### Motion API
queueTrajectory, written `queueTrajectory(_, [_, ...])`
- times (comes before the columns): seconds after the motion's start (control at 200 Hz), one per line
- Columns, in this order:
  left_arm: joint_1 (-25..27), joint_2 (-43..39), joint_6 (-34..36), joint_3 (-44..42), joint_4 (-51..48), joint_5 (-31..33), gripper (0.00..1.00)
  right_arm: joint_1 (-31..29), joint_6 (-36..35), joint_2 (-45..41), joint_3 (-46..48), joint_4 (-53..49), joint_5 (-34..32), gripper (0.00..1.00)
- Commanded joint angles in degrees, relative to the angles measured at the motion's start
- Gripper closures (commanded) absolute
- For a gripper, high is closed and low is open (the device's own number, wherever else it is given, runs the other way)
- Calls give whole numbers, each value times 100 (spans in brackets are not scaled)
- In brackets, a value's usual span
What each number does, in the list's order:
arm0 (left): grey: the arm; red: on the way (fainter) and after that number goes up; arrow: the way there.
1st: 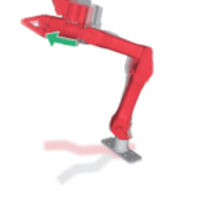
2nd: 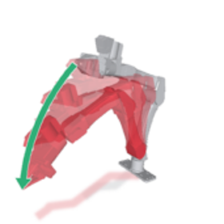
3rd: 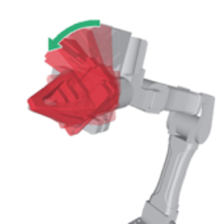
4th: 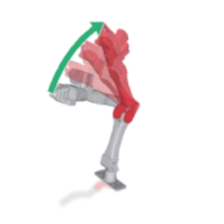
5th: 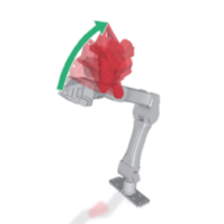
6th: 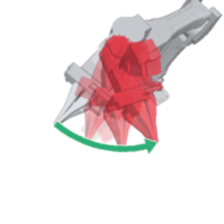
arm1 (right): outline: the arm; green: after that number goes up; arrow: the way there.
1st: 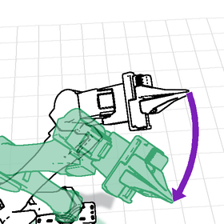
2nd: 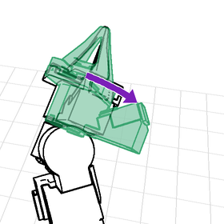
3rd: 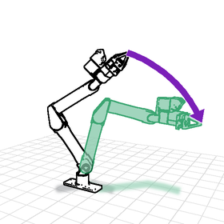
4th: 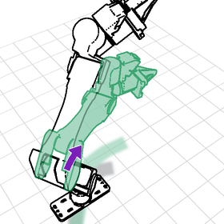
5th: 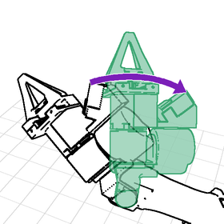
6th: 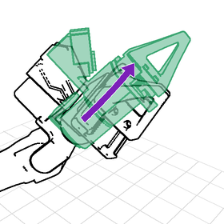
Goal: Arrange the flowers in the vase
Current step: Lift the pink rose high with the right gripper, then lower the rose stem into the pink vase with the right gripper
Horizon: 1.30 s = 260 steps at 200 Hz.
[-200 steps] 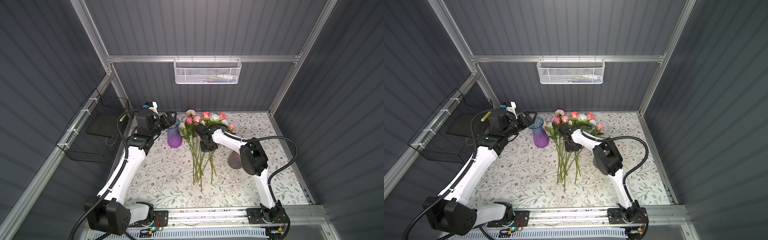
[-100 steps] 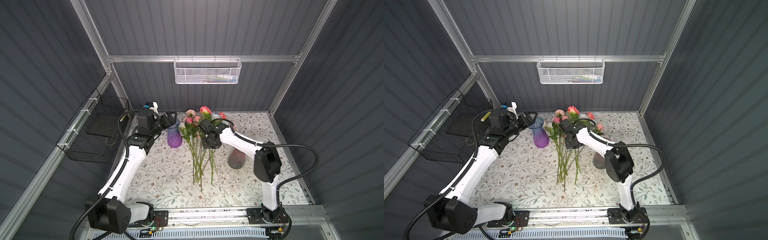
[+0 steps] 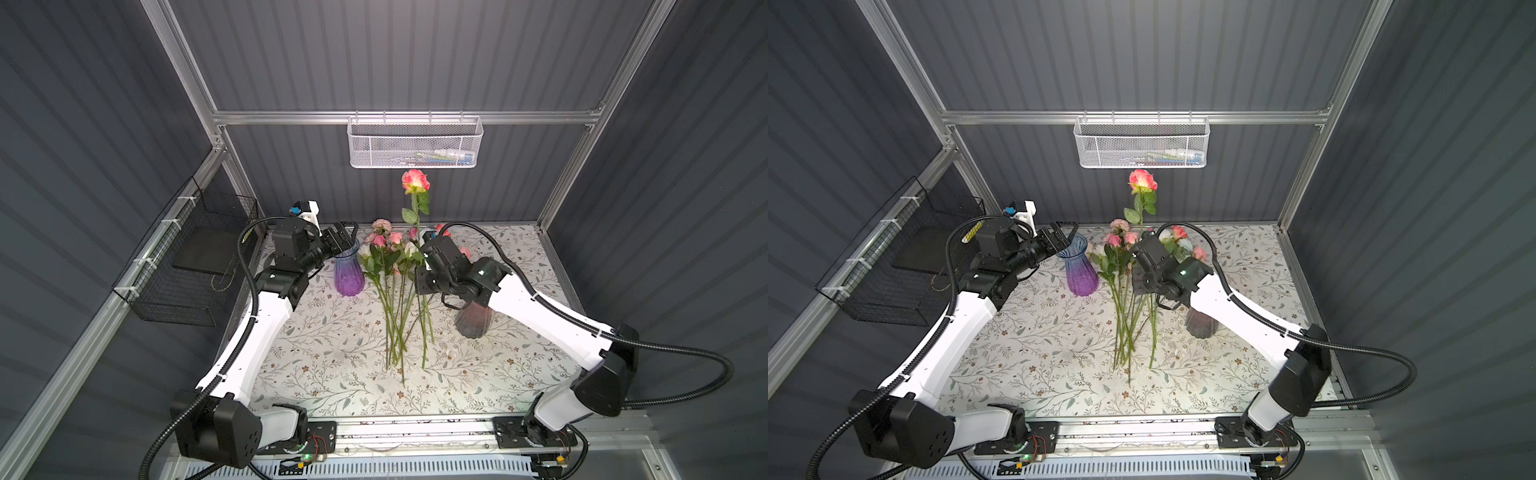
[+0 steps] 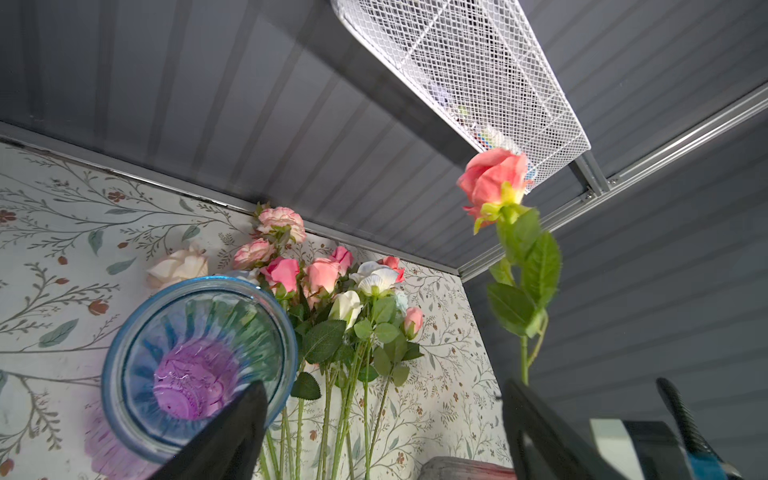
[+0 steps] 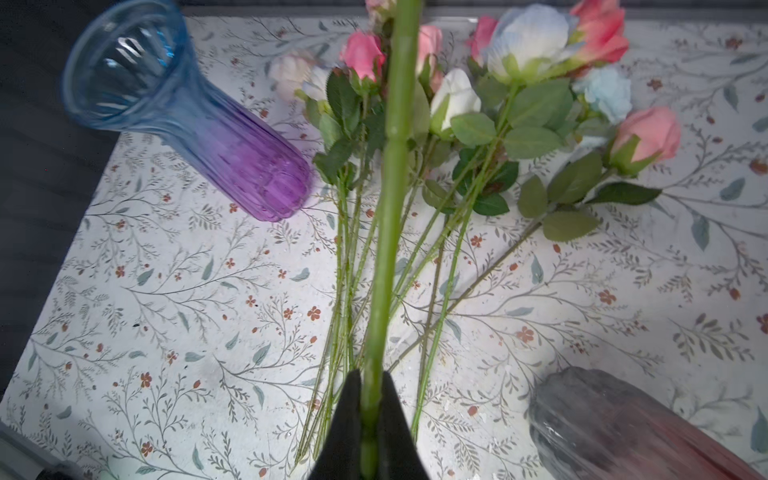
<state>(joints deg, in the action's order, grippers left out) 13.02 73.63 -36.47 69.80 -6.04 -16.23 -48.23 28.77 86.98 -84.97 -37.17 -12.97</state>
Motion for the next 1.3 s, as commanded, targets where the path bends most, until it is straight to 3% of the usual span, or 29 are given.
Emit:
queueTrajectory(0.0, [-45,-103,87,-115,329,-439,11,-248,-427,-545,290,814,-552,100])
queueTrajectory(0.085, [-45,-84,87,-125,446,-596,11,-327,-660,-876,420,1079,-833,100])
queueTrajectory(0.265, [-37,9,-218,-273,1400,-1828,11,-336,-1375,-1270,146,1416,-1583,100])
queueTrajectory(0.355, [24,59,-369,-366,1781,-2117,11,-326,-1957,-1448,66,1879,-2050,100])
queueTrajectory(0.525, [641,240,261,-89,1187,-2163,11,-127,-2777,-1850,235,2577,-2892,100])
queueTrajectory(0.615, [1140,415,739,150,607,-2062,11,200,-2732,-2142,526,2654,-2936,100])
queueTrajectory(0.825, [1822,788,972,277,319,-2103,13,1058,-2042,-2715,1179,2403,-2575,100])
queueTrajectory(1.295, [2073,978,1317,367,-14,-1850,13,1251,-1146,-2862,3384,3079,-2126,100])
